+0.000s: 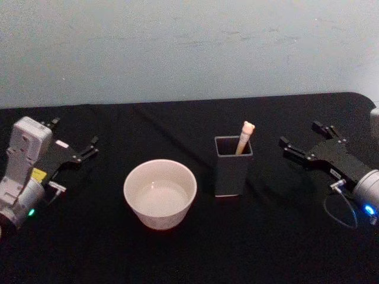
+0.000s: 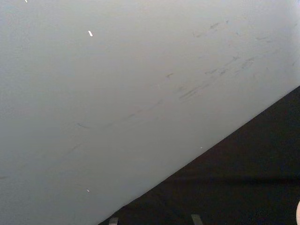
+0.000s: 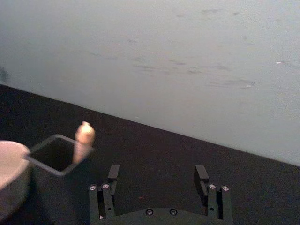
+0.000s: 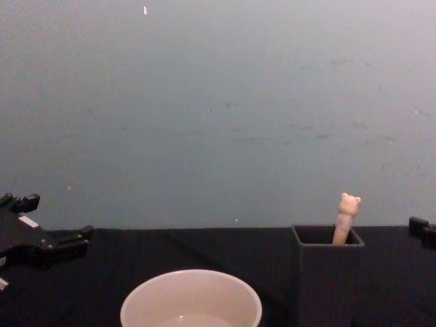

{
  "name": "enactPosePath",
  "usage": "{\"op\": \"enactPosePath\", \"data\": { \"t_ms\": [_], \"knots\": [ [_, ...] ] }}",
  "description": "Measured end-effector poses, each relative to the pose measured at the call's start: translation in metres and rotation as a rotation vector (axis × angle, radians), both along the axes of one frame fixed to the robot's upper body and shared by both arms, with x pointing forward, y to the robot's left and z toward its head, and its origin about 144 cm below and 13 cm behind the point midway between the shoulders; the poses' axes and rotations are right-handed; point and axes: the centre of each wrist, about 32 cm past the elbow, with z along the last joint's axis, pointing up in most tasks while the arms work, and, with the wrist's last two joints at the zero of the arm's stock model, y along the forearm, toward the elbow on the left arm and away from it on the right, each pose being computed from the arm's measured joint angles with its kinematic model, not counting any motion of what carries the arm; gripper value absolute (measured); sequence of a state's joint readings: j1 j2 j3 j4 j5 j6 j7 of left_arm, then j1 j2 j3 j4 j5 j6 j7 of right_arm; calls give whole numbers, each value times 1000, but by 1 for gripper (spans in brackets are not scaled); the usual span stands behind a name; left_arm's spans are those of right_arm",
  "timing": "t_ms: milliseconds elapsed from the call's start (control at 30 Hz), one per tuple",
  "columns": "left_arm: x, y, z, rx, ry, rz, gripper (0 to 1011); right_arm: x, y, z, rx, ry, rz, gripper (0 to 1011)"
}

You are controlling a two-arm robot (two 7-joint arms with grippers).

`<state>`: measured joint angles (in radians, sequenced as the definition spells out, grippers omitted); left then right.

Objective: Pick up the stirring spoon with one hand, stir inside the cup, then place it back in its original position.

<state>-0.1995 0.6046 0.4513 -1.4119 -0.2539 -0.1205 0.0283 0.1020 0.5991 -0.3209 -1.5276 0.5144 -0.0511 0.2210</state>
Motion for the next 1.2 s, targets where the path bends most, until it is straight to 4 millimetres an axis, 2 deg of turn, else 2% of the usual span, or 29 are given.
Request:
{"op": "enactPosePath", "data": {
  "t_ms": [233, 433, 1200],
  "knots": [
    [0, 0, 0, 0, 0, 0, 1001, -4, -2, 7, 109, 55, 114, 1002],
    [0, 0, 0, 0, 0, 0, 1001, -2, 0, 5, 136, 83, 178, 1002],
    [0, 0, 0, 0, 0, 0, 1001, 40, 28, -4, 125, 61, 292, 1002]
  ]
}}
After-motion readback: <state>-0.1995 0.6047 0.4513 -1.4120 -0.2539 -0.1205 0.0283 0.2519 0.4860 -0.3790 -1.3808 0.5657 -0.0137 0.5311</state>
